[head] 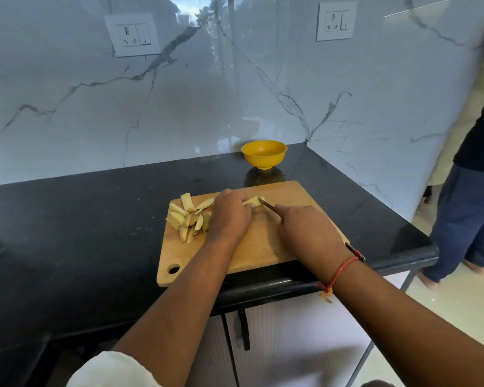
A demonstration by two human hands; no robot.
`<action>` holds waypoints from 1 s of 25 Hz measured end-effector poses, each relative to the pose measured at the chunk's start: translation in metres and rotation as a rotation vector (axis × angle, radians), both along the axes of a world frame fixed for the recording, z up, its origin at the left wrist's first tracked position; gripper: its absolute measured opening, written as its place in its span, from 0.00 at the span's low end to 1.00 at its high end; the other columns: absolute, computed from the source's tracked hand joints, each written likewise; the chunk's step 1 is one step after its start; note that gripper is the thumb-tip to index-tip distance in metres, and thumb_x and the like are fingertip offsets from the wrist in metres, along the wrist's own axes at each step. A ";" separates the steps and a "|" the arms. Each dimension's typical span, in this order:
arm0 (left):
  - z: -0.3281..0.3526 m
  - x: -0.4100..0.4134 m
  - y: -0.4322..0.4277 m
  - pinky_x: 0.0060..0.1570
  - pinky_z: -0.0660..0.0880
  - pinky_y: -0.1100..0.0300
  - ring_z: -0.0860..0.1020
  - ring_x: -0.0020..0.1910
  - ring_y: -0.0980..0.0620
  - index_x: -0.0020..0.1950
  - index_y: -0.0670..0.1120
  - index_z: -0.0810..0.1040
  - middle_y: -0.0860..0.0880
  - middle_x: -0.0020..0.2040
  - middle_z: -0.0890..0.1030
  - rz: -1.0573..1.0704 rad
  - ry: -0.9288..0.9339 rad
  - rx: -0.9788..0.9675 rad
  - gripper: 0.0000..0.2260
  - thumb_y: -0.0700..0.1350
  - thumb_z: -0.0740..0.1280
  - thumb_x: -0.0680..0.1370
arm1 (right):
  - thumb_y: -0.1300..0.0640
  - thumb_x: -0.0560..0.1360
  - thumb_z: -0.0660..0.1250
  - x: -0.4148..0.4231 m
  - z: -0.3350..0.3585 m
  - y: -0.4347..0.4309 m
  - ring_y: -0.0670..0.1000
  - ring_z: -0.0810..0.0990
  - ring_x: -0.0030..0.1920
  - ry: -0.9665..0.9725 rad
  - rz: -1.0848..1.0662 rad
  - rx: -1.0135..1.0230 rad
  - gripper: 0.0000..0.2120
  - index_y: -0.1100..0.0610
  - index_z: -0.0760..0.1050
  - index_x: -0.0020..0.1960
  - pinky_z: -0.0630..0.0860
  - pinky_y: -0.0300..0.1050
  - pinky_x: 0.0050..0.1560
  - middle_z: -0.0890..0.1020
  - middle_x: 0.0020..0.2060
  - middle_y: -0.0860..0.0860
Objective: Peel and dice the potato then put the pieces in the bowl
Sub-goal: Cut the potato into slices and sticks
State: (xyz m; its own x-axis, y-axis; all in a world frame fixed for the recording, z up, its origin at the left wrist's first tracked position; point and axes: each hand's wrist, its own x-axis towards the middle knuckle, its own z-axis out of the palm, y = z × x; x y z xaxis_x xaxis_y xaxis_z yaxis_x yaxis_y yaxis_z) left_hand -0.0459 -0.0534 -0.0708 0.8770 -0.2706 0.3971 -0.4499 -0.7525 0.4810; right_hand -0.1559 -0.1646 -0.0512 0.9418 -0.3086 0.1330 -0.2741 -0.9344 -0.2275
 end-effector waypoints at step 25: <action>0.004 -0.006 -0.004 0.42 0.71 0.59 0.74 0.46 0.53 0.48 0.48 0.82 0.49 0.49 0.78 -0.036 0.008 0.037 0.06 0.48 0.67 0.80 | 0.60 0.84 0.58 -0.008 0.005 -0.015 0.55 0.80 0.54 0.091 -0.004 -0.076 0.28 0.47 0.55 0.81 0.80 0.50 0.55 0.76 0.53 0.55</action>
State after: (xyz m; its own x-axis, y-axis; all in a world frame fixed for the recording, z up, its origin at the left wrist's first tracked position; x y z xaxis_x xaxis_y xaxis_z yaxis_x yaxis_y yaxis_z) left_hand -0.0521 -0.0572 -0.0672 0.8696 -0.3162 0.3792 -0.4732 -0.7533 0.4568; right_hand -0.1643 -0.1797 -0.0463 0.9497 -0.3051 0.0702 -0.2946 -0.9468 -0.1298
